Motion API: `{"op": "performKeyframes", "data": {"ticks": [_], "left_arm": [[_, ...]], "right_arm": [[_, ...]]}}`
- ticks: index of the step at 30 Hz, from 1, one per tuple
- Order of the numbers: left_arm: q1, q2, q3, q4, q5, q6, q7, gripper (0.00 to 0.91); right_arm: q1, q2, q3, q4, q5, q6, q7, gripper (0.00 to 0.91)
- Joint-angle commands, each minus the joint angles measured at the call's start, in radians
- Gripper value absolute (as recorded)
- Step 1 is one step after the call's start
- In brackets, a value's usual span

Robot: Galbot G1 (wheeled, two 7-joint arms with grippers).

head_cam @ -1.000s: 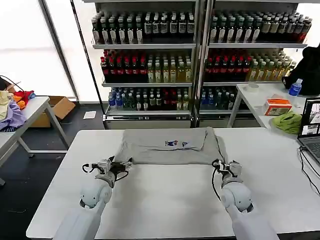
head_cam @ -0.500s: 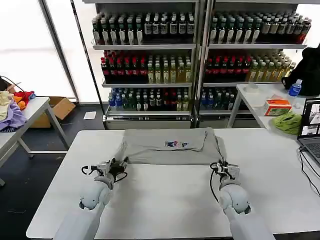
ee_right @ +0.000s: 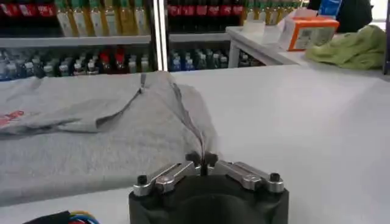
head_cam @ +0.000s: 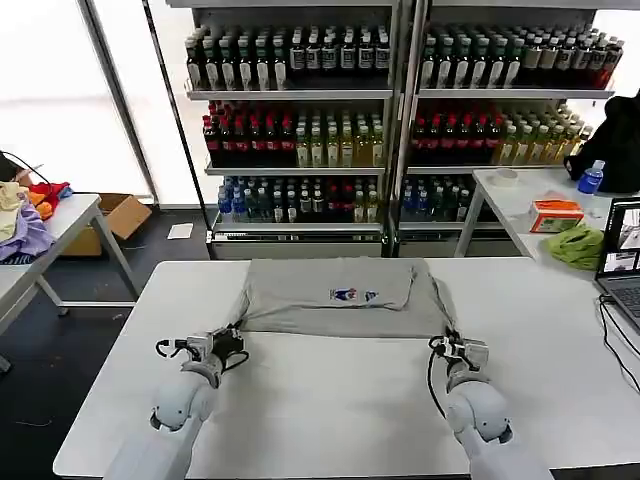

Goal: Fold and organize the clothes.

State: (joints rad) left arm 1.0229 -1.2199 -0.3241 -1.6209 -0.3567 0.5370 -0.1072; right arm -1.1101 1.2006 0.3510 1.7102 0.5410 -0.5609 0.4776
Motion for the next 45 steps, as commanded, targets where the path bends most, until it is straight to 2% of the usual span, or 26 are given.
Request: {"op": "performKeyframes", "data": {"ticks": [1, 7, 13, 17, 21, 28, 34, 35, 36, 37, 38, 45], "left_arm": [[0.141, 0.018, -0.011, -0.186, 0.011, 0.0, -0.006, 0.01], [0.33, 0.038, -0.038, -0.384, 0.015, -0.001, -0.022, 0.01], [0.513, 0.045, -0.051, -0.547, 0.029, 0.005, -0.045, 0.01], [0.626, 0.088, -0.084, -0.667, 0.036, 0.009, -0.044, 0.01], [0.782, 0.074, -0.086, -0.728, 0.09, -0.016, -0.042, 0.01], [0.928, 0.051, -0.069, -0.786, 0.156, -0.029, -0.053, 0.01], [0.934, 0.038, -0.061, -0.748, 0.18, -0.039, -0.06, 0.03], [0.934, 0.035, -0.06, -0.744, 0.181, -0.038, -0.062, 0.252], [0.932, 0.033, -0.059, -0.739, 0.18, -0.034, -0.067, 0.605], [0.929, 0.032, -0.06, -0.738, 0.179, -0.033, -0.072, 0.605], [0.926, 0.032, -0.061, -0.734, 0.179, -0.034, -0.073, 0.907], [0.878, 0.028, -0.072, -0.761, 0.143, -0.047, -0.051, 0.907]], "right_arm": [[-0.109, -0.031, 0.008, 0.154, 0.03, -0.002, 0.018, 0.0], [-0.269, -0.085, 0.029, 0.349, 0.046, 0.004, 0.056, 0.0], [-0.401, -0.116, 0.093, 0.461, 0.057, 0.004, 0.106, 0.0], [-0.513, -0.148, 0.126, 0.547, 0.057, 0.006, 0.129, 0.0], [-0.63, -0.173, 0.162, 0.613, 0.044, 0.026, 0.149, 0.0], [-0.733, -0.195, 0.153, 0.652, 0.012, 0.024, 0.183, 0.0], [-0.755, -0.188, 0.121, 0.604, -0.013, 0.022, 0.212, 0.0], [-0.756, -0.187, 0.121, 0.603, -0.013, 0.022, 0.212, 0.292], [-0.757, -0.186, 0.121, 0.598, -0.01, 0.022, 0.214, 0.907], [-0.757, -0.186, 0.122, 0.599, -0.01, 0.023, 0.213, 0.907], [-0.757, -0.186, 0.123, 0.602, -0.011, 0.022, 0.212, 0.907], [-0.716, -0.171, 0.157, 0.651, 0.011, 0.017, 0.202, 0.907]]}}
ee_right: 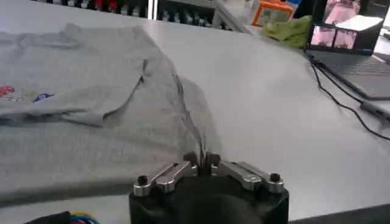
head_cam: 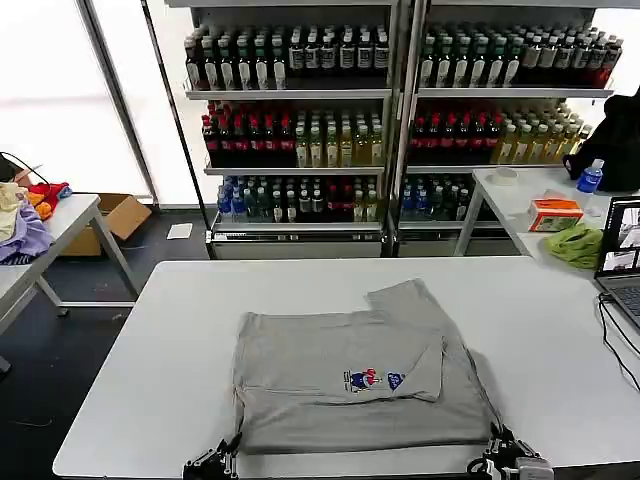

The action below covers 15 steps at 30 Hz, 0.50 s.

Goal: Fold and organize the clothes.

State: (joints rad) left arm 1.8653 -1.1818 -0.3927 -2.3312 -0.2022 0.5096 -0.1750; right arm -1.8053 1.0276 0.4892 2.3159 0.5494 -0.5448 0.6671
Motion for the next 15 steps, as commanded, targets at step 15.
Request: {"op": "performKeyframes", "data": {"ticks": [15], "left_arm": [[-0.175, -0.032, -0.108, -0.087, -0.103, -0.114, 0.047, 0.907]], "right_arm": [[0.263, 0.086, 0.077, 0.028, -0.02, 0.004, -0.112, 0.907]]}}
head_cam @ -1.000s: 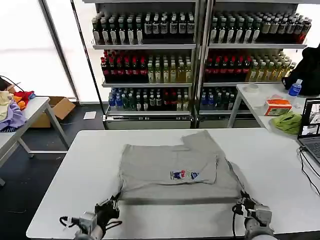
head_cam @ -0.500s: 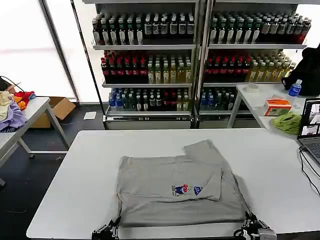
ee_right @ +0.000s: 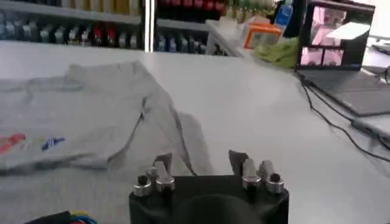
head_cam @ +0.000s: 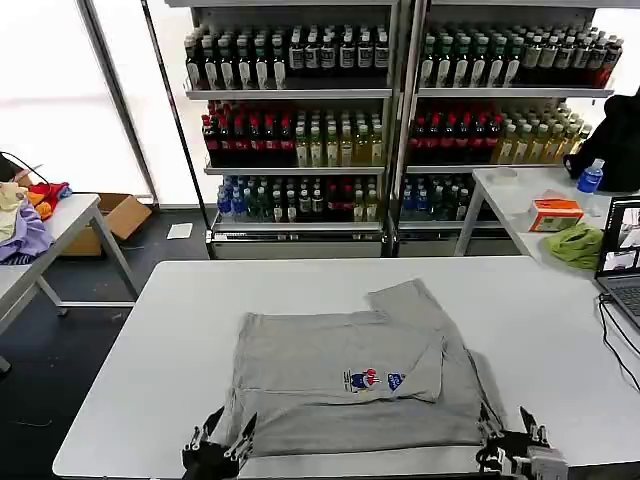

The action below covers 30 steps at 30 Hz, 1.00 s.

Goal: Fold and organize the clothes.

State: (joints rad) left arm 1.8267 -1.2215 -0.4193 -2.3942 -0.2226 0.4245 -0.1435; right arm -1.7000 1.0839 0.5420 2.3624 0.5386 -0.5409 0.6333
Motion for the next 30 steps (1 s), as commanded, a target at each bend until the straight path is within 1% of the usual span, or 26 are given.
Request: {"op": "performKeyframes", "data": {"ticks": [1, 2, 4, 5, 7, 10, 13, 17, 18, 19, 20, 22, 24, 26, 28, 30], "left_arm": [[-0.15, 0.024, -0.091, -0.014, -0.095, -0.027, 0.019, 0.907], [-0.164, 0.036, -0.1, -0.002, -0.101, -0.028, 0.028, 0.907], [-0.205, 0.059, -0.109, 0.03, -0.101, -0.029, 0.045, 0.907], [-0.247, 0.073, -0.108, 0.066, -0.108, -0.029, 0.056, 0.907], [-0.305, 0.088, -0.098, 0.118, -0.117, -0.028, 0.064, 0.907], [-0.425, 0.127, -0.067, 0.225, -0.155, -0.009, 0.065, 0.907], [-0.56, 0.184, -0.023, 0.342, -0.199, 0.017, 0.073, 0.907], [-0.724, 0.265, 0.058, 0.488, -0.256, 0.031, 0.105, 0.907], [-0.771, 0.281, 0.082, 0.508, -0.268, 0.034, 0.115, 0.907], [-0.806, 0.295, 0.115, 0.548, -0.289, 0.034, 0.124, 0.907], [-0.844, 0.304, 0.145, 0.588, -0.308, 0.035, 0.129, 0.907], [-0.917, 0.314, 0.202, 0.657, -0.333, 0.038, 0.131, 0.907], [-0.969, 0.31, 0.256, 0.718, -0.333, 0.034, 0.141, 0.907], [-1.011, 0.297, 0.286, 0.769, -0.345, 0.033, 0.151, 0.907], [-1.048, 0.279, 0.304, 0.809, -0.356, 0.033, 0.164, 0.907], [-1.072, 0.256, 0.316, 0.855, -0.355, 0.034, 0.164, 0.907]], "right_arm": [[0.186, 0.028, 0.02, -0.029, -0.006, -0.005, -0.095, 0.907], [0.207, 0.025, 0.014, -0.043, -0.007, -0.005, -0.117, 0.907], [0.259, 0.021, 0.01, -0.079, -0.007, -0.003, -0.142, 0.907], [0.342, 0.027, -0.002, -0.129, -0.016, -0.007, -0.155, 0.907], [0.418, 0.035, -0.018, -0.202, -0.04, -0.009, -0.177, 0.907], [0.525, 0.044, -0.053, -0.289, -0.038, -0.037, -0.203, 0.907], [0.628, 0.035, -0.097, -0.362, -0.044, -0.039, -0.233, 0.907], [0.811, -0.028, -0.213, -0.506, -0.029, -0.038, -0.277, 0.907], [0.838, -0.037, -0.228, -0.53, -0.025, -0.037, -0.292, 0.907], [0.89, -0.061, -0.264, -0.583, -0.012, -0.032, -0.332, 0.907], [0.916, -0.08, -0.292, -0.617, 0.007, -0.019, -0.358, 0.907], [0.98, -0.106, -0.339, -0.682, 0.041, -0.02, -0.395, 0.907], [1.029, -0.109, -0.371, -0.727, 0.062, -0.029, -0.406, 0.907], [1.084, -0.094, -0.415, -0.807, 0.071, -0.036, -0.417, 0.907], [1.122, -0.064, -0.431, -0.875, 0.07, -0.037, -0.423, 0.907], [1.135, -0.036, -0.435, -0.91, 0.067, -0.037, -0.432, 0.907]]}}
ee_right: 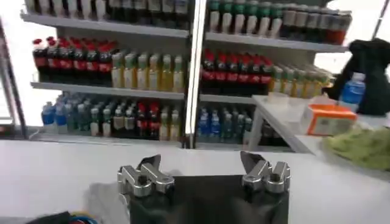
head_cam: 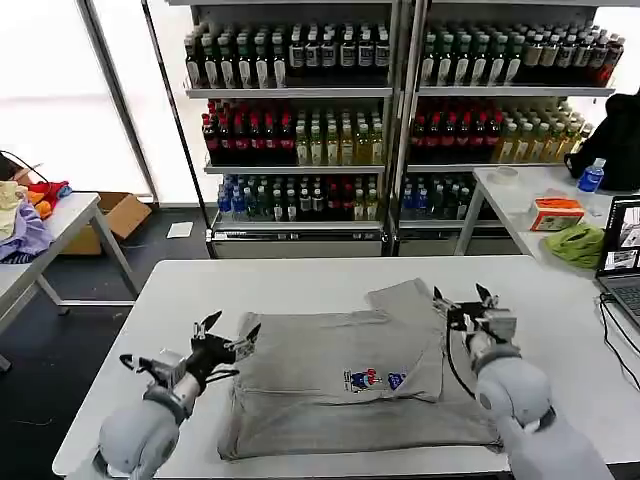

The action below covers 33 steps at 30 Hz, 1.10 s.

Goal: Fold and organize the clothes.

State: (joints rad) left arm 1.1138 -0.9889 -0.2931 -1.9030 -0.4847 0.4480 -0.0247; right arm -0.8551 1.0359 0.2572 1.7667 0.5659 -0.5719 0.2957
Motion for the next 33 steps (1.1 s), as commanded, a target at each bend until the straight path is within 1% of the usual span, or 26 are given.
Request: {"op": "performKeyframes", "data": {"ticks": [1, 5, 7, 10, 12, 13, 16, 24, 33], "left_arm": [[-0.366, 0.015, 0.192, 0.381, -0.093, 0.012, 0.043, 0.907], [-0.39, -0.005, 0.213, 0.429, -0.088, 0.022, 0.029, 0.907], [-0.406, -0.009, 0.233, 0.463, -0.082, 0.021, 0.029, 0.907], [-0.415, -0.026, 0.235, 0.495, -0.075, 0.021, 0.023, 0.907], [-0.415, -0.034, 0.233, 0.501, -0.074, 0.025, 0.014, 0.907], [-0.417, -0.034, 0.235, 0.502, -0.074, 0.032, 0.008, 0.907], [-0.422, -0.031, 0.244, 0.497, -0.081, 0.05, -0.003, 0.907], [-0.406, -0.042, 0.24, 0.492, -0.08, 0.057, -0.011, 0.907], [-0.34, -0.027, 0.206, 0.427, -0.105, 0.07, -0.016, 0.907]], "right_arm": [[0.293, 0.025, -0.15, -0.329, 0.035, -0.005, -0.091, 0.907], [0.305, 0.062, -0.162, -0.368, 0.009, 0.006, -0.089, 0.907], [0.327, 0.082, -0.173, -0.411, 0.003, 0.016, -0.091, 0.907], [0.351, 0.118, -0.16, -0.478, 0.004, 0.011, -0.094, 0.907], [0.356, 0.127, -0.159, -0.502, 0.002, 0.009, -0.103, 0.907], [0.36, 0.136, -0.161, -0.524, -0.019, 0.009, -0.114, 0.907], [0.362, 0.154, -0.157, -0.551, -0.027, 0.008, -0.114, 0.907], [0.353, 0.164, -0.155, -0.563, -0.028, -0.003, -0.111, 0.907], [0.339, 0.174, -0.143, -0.56, -0.033, -0.006, -0.113, 0.907]]}}
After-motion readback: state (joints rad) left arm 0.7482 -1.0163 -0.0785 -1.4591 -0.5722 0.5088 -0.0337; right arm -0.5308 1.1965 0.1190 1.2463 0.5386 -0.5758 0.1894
